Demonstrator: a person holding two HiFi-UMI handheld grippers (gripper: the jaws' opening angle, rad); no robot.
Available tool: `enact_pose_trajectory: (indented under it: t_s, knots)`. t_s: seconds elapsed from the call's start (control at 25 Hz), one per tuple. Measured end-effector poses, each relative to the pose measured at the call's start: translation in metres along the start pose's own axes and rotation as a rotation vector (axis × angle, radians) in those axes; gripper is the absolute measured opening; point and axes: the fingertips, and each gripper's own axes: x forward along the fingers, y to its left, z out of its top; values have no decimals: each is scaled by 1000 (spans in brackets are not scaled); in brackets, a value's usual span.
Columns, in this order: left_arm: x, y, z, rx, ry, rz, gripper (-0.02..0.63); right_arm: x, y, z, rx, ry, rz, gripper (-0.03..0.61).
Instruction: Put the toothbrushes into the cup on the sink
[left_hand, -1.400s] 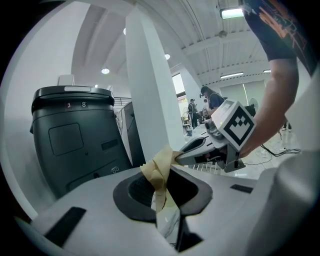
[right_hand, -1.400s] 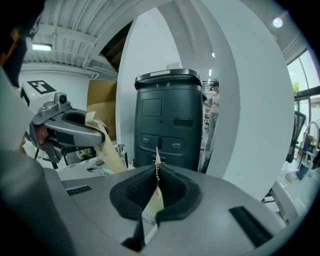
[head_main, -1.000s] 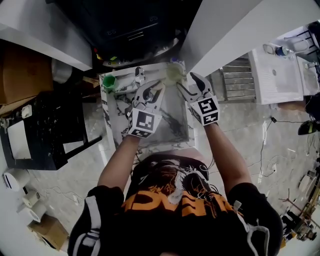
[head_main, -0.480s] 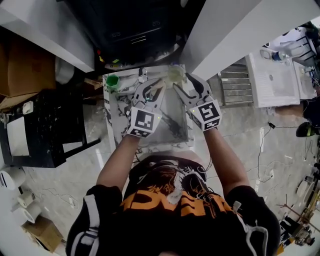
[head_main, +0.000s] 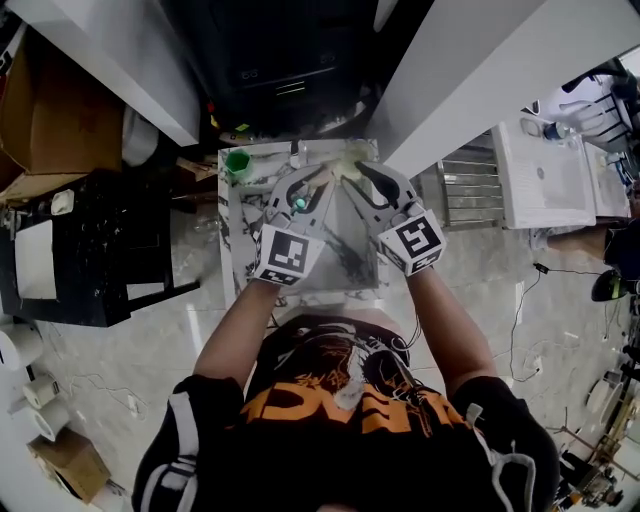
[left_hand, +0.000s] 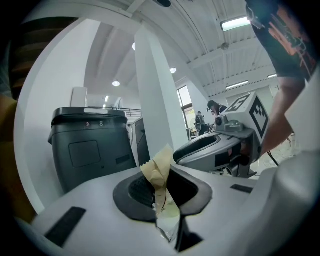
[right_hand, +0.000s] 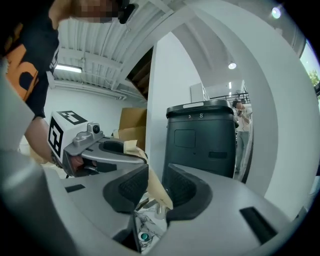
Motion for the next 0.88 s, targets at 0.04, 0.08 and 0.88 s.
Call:
enact_pose_trajectory:
  t_s: [0.04,0.08,0.88]
  knots:
    - [-4,3,3,1,-5,9,74,1,3,2,-3,-7,12,126]
    - [-8,6,6,2,-11,19,74,3,5,5,-7,-15,22,107]
    - [-90,96,-5,1,1,230,74,92,84,43,-51,-54,241,14]
